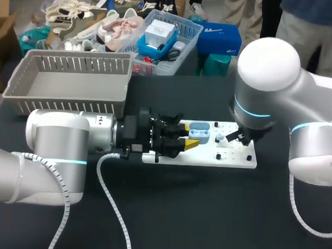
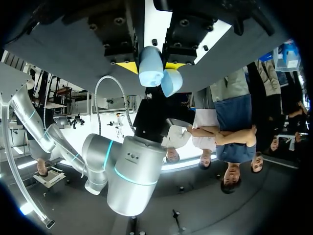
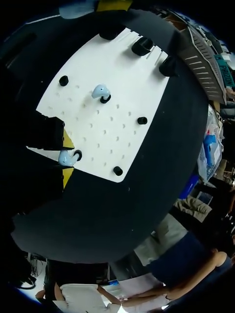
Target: Pick up each earbud case from the left stands, insert the matching earbuds, close the lid, and place the case in the box.
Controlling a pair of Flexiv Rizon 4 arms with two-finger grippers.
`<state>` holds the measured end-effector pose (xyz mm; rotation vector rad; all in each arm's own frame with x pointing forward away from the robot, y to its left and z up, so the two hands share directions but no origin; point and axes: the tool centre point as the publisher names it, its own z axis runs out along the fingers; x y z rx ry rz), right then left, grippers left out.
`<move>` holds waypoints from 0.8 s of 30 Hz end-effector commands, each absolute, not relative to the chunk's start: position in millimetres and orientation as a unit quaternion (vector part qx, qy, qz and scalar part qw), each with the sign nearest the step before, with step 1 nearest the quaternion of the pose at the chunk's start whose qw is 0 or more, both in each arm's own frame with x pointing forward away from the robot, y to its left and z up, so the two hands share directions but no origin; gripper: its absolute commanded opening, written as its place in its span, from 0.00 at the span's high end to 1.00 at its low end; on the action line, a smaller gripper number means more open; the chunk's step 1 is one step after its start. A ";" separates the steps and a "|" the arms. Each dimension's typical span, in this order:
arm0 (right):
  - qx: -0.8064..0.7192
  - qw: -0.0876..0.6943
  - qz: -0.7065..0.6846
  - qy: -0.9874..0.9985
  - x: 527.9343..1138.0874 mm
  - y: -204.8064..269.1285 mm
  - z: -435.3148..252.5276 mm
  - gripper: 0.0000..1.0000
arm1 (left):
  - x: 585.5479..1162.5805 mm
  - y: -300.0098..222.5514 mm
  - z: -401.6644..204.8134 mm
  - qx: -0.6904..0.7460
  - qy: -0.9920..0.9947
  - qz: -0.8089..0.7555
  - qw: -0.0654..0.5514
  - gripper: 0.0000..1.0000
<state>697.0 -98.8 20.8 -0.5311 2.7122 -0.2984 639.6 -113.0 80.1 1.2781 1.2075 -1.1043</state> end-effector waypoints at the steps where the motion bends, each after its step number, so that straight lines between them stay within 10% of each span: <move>1: -0.185 0.191 -0.104 0.958 685.7 -107.1 45.9 1.00 | 640.0 -113.5 79.4 0.530 0.501 -0.458 0.508 1.00; 24: -0.248 0.228 -0.016 0.941 617.4 -40.4 167.4 1.00 | 640.0 -113.5 79.4 0.530 0.501 -0.458 0.508 1.00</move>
